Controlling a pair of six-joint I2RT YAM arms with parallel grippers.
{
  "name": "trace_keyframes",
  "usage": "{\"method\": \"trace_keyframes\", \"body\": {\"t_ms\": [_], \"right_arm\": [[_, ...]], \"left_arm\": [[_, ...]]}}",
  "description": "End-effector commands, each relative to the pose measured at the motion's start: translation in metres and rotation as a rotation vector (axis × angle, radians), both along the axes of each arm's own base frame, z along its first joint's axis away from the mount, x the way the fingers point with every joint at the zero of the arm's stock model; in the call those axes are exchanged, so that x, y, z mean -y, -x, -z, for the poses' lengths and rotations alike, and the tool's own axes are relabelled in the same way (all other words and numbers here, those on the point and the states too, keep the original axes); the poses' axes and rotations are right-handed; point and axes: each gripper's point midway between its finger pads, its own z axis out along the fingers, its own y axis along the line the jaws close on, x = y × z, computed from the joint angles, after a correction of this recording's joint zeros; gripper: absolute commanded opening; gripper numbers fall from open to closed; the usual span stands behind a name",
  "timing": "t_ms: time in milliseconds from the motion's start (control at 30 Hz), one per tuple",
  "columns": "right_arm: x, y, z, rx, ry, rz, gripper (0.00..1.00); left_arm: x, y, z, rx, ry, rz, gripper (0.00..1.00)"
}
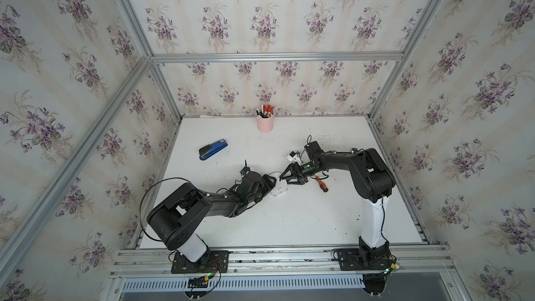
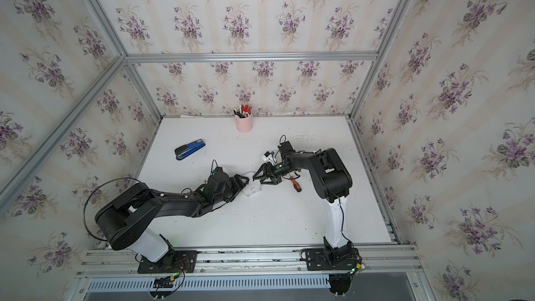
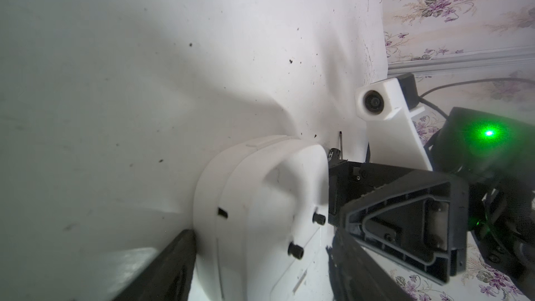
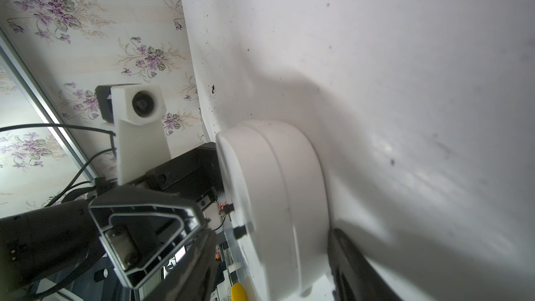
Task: Remove the battery from the alarm
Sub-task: Adjust the alarm at the center of the board.
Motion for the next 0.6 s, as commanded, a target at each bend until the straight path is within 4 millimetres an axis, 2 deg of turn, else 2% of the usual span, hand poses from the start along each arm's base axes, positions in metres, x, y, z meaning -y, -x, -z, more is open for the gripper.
{"method": "trace_keyframes", "body": {"t_ms": [0,267,567], "right_arm": [[0.003,0.002,0.010,-0.014,0.039,0.008,0.64],[0.004,0.006,0.013,-0.019,0.045,0.000,0.61],[-0.002,0.012,0.006,-0.030,-0.020,-0.017,0.63]], "left_arm": [[0.003,0.004,0.005,-0.026,0.025,0.001,0.77],[0.005,0.002,-0.006,-0.003,0.047,-0.012,0.78],[0.005,0.005,-0.002,-0.008,0.037,-0.006,0.77]]}}
